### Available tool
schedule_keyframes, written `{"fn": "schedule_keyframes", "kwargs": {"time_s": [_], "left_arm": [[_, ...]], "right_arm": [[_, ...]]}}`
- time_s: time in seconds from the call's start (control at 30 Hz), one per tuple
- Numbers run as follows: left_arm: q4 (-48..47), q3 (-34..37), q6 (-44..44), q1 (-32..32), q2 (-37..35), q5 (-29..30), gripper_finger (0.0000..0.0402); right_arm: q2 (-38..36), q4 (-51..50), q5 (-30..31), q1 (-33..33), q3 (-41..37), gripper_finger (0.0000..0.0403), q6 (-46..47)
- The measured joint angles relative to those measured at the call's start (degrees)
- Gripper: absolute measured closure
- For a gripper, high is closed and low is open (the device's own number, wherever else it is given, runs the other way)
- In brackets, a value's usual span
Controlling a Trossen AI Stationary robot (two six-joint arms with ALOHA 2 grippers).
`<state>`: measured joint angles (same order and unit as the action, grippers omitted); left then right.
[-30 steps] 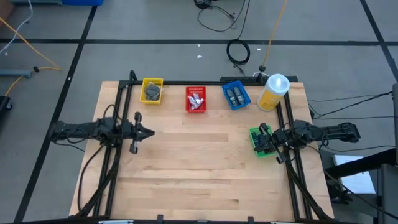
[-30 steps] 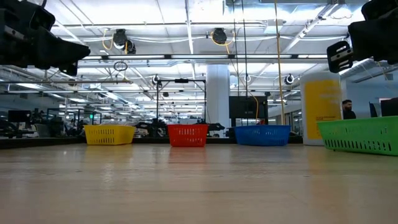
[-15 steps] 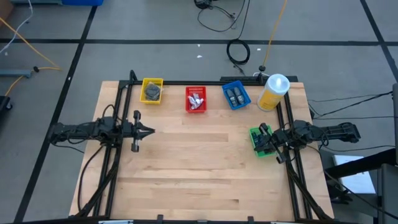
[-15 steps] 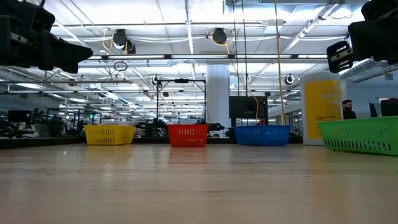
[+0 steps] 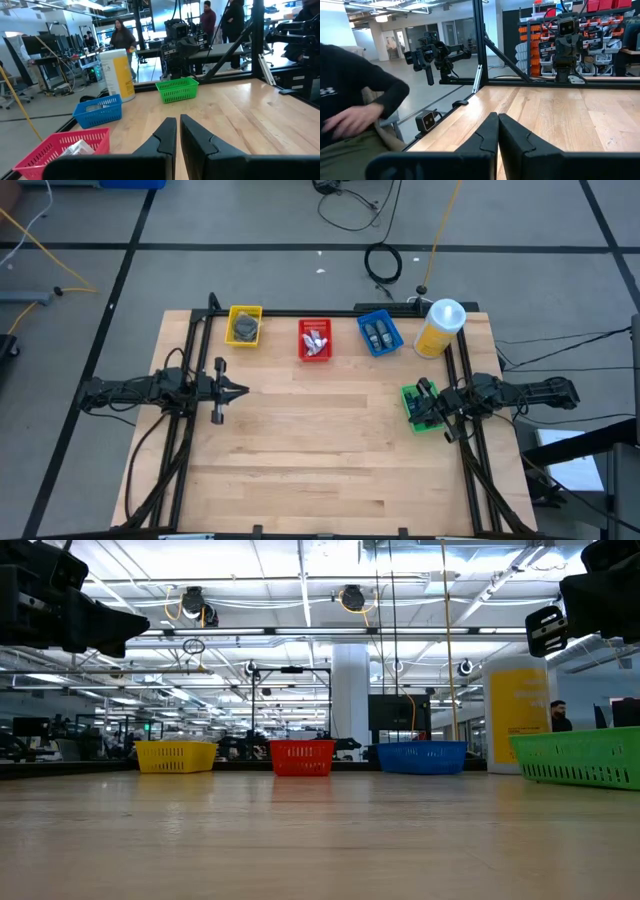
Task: Pick & Place Travel size toiletries
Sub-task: Return to Home Position
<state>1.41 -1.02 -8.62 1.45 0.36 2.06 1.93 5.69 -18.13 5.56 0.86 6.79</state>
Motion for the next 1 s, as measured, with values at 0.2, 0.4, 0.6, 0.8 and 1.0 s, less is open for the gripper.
{"fn": "schedule_keyframes", "kwargs": {"time_s": [0.2,0.4,0.6,0.8,1.0], "left_arm": [[0.04,0.0,-0.1,0.0,0.0,0.01,0.0376],[0.09,0.0,-0.11,0.0,0.0,0.03,0.0376],[0.13,0.0,-0.11,0.0,0.01,0.07,0.0376],[0.15,0.0,-0.13,0.0,0.02,0.07,0.0376],[0.13,0.0,-0.13,0.0,0.02,0.07,0.0376]], "right_arm": [[0.0,0.0,0.0,0.0,0.0,0.0399,0.0],[0.0,0.0,0.0,0.0,0.0,0.0399,0.0],[-1.84,0.2,1.42,-0.97,-0.03,0.0399,-4.24],[-1.81,-2.1,15.23,-3.37,-0.07,0.0399,-8.84],[-1.79,-3.98,16.83,-4.07,-0.07,0.0399,-10.51]]}}
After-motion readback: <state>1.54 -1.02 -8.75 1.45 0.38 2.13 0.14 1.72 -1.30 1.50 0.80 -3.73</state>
